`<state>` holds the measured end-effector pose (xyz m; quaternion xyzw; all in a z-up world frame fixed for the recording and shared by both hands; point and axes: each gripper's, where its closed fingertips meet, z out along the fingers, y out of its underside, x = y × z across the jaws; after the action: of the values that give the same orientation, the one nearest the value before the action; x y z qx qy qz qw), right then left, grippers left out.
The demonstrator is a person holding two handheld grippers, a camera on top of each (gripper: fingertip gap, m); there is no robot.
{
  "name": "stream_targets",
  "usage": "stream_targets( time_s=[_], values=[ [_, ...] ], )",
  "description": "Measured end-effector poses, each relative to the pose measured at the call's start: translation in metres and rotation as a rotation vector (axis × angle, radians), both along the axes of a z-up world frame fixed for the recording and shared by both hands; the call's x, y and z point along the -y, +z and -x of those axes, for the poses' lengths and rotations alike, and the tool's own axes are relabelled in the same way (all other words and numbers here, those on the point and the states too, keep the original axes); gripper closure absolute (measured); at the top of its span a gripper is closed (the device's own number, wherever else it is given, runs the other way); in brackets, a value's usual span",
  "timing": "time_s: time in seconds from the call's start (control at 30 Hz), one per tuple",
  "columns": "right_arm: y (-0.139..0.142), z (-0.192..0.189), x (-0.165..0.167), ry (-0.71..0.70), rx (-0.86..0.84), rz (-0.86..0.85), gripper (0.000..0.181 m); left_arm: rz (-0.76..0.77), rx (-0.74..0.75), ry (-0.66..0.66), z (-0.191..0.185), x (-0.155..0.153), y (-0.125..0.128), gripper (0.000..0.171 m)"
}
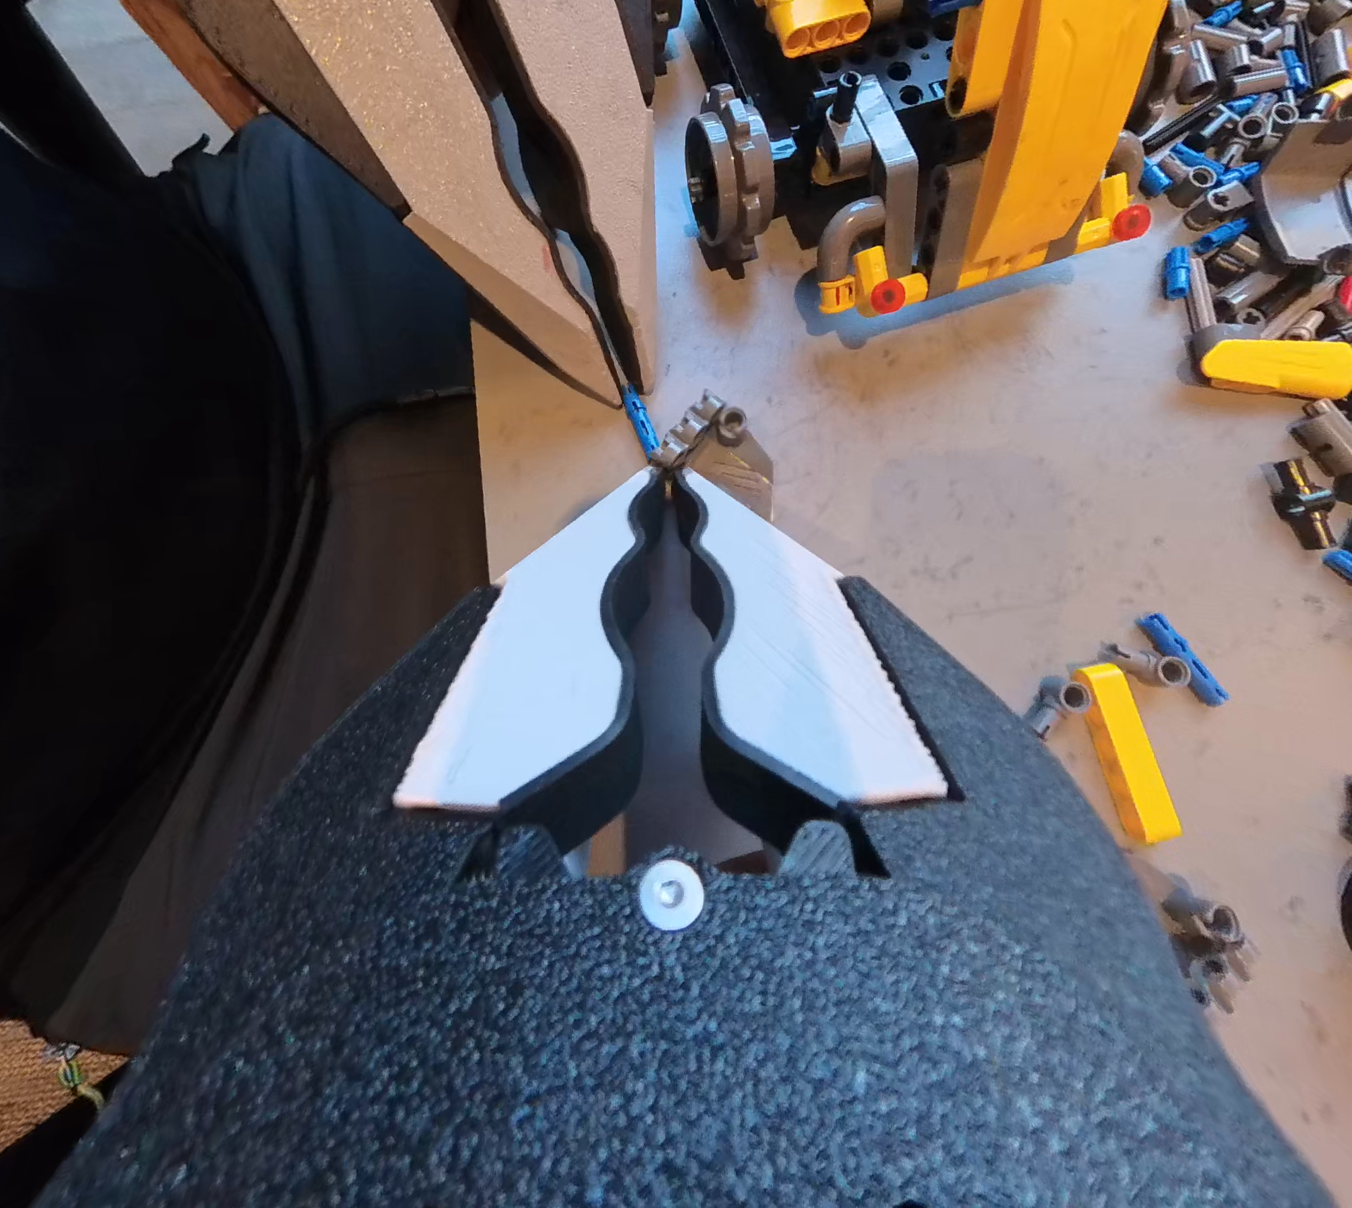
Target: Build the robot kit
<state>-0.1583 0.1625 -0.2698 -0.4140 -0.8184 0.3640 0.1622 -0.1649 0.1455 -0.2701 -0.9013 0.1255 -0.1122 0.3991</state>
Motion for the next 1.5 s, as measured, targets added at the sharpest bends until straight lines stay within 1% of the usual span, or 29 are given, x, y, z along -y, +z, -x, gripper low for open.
stream_targets(
  time_s=[0.3, 0.43, 0.5, 0.57, 0.7, 0.93, 1.0, 1.13, 1.33, 1.5],
  values=[
    [-0.0005, 0.0008, 0.0011, -0.021, 0.025, 0.034, 0.179, -0.001, 0.004, 0.020, 0.0021, -0.0008, -0.0001, 0.169],
    [0.0000, 0.0008, 0.0012, -0.029, 0.035, 0.006, 0.179, -0.006, -0.008, 0.035, 0.0029, -0.0011, -0.0002, 0.169],
    [0.0002, 0.0011, 0.0031, -0.023, 0.032, -0.012, 0.172, -0.010, -0.016, 0.046, 0.0042, -0.0017, -0.0004, 0.169],
    [-0.0002, 0.0022, 0.0035, -0.029, 0.034, -0.017, 0.170, -0.009, -0.013, 0.051, 0.0048, -0.0019, -0.0003, 0.169],
    [-0.0007, 0.0059, 0.0002, -0.067, 0.044, -0.032, 0.175, -0.007, -0.006, 0.065, 0.0062, -0.0021, -0.0002, 0.169],
    [-0.0004, 0.0065, 0.0007, -0.099, 0.069, -0.080, 0.175, -0.008, -0.006, 0.086, 0.0083, -0.0018, -0.0001, 0.169],
    [0.0009, 0.0067, -0.0002, -0.111, 0.074, -0.079, 0.178, -0.010, -0.006, 0.091, 0.0093, -0.0014, -0.0001, 0.169],
    [0.0052, 0.0061, 0.0008, -0.110, 0.065, -0.067, 0.177, -0.010, -0.003, 0.091, 0.0093, -0.0012, 0.0001, 0.169],
    [-0.0006, 0.0045, 0.0007, -0.122, 0.102, -0.061, 0.177, -0.009, 0.005, 0.095, 0.0101, -0.0015, 0.0003, 0.169],
    [0.0048, 0.0045, 0.0026, -0.122, 0.097, -0.040, 0.174, -0.012, 0.009, 0.091, 0.0098, -0.0017, 0.0005, 0.169]
  ],
)
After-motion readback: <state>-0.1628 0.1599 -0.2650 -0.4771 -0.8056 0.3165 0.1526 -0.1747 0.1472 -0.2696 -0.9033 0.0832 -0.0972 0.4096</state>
